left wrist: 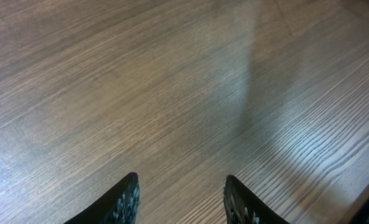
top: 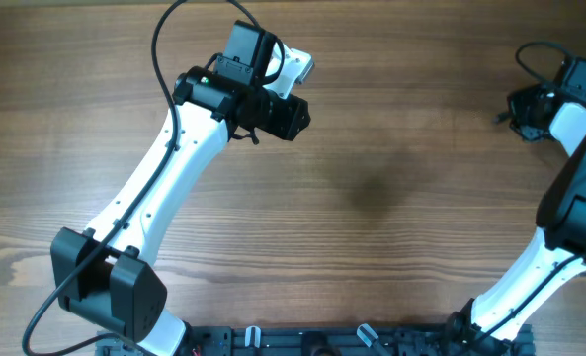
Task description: Untangle cables
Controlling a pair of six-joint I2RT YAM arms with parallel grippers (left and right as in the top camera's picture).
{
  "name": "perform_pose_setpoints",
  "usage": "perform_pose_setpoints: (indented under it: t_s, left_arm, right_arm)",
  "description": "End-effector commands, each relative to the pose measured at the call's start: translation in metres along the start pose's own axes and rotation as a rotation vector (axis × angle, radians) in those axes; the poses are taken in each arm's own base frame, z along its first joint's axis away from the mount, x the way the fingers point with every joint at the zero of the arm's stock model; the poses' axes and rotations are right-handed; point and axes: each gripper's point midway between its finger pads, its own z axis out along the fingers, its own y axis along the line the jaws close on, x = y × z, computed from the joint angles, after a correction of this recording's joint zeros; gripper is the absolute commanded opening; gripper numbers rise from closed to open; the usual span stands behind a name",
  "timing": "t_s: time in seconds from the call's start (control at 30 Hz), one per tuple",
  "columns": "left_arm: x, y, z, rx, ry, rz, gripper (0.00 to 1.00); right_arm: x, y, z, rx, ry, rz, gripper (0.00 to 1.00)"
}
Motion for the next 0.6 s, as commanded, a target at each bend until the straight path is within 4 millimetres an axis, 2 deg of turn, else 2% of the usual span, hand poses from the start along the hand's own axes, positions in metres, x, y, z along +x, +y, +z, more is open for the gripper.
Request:
perform_pose_setpoints:
  t_s: [0.0,0.1,0.2,0.3,0.37,0.4,0.43,0.47,0.5,0.53,0.57]
  left_arm:
    - [0.003,-0.005,0.003,0.02,0.014,0.016,0.46]
    - [0.004,-0.005,0.003,0.02,0.018,0.014,0.45]
    - [0.004,-0.005,0.003,0.02,0.019,0.014,0.45]
    - [0.006,-0.005,0.003,0.02,0.026,0.012,0.45]
    - [0.006,-0.005,0.003,0.02,0.026,0.012,0.45]
    - [0.006,-0.005,0.003,0.02,0.025,0.012,0.45]
    - [0.006,-0.005,0.003,0.02,0.025,0.012,0.45]
    - [0.006,-0.005,0.003,0.02,0.025,0.012,0.45]
    - [0.006,-0.005,0.003,0.021,0.026,0.012,0.45]
    - [0.006,-0.005,0.003,0.021,0.026,0.011,0.45]
    - [0.006,-0.005,0.003,0.021,0.027,0.011,0.45]
  right_arm:
    - [-0.014,-0.056,-0.016,0.094,0.008,0.048,0.04]
    - [-0.074,-0.07,-0.077,0.068,-0.158,0.125,0.04]
    - [-0.124,-0.107,-0.139,0.101,-0.328,0.226,0.04]
    - [-0.155,-0.149,-0.191,0.113,-0.45,0.381,0.04]
    - [-0.165,-0.181,-0.216,0.128,-0.498,0.483,0.04]
    - [-0.166,-0.194,-0.222,0.142,-0.503,0.523,0.11]
    - [-0.164,-0.204,-0.224,0.155,-0.497,0.553,0.3]
    - [-0.159,-0.216,-0.225,0.171,-0.482,0.611,0.6]
    - [-0.152,-0.225,-0.224,0.187,-0.46,0.679,0.82]
    - [-0.142,-0.232,-0.221,0.206,-0.432,0.741,0.97]
    - [-0.138,-0.234,-0.22,0.217,-0.415,0.754,1.0]
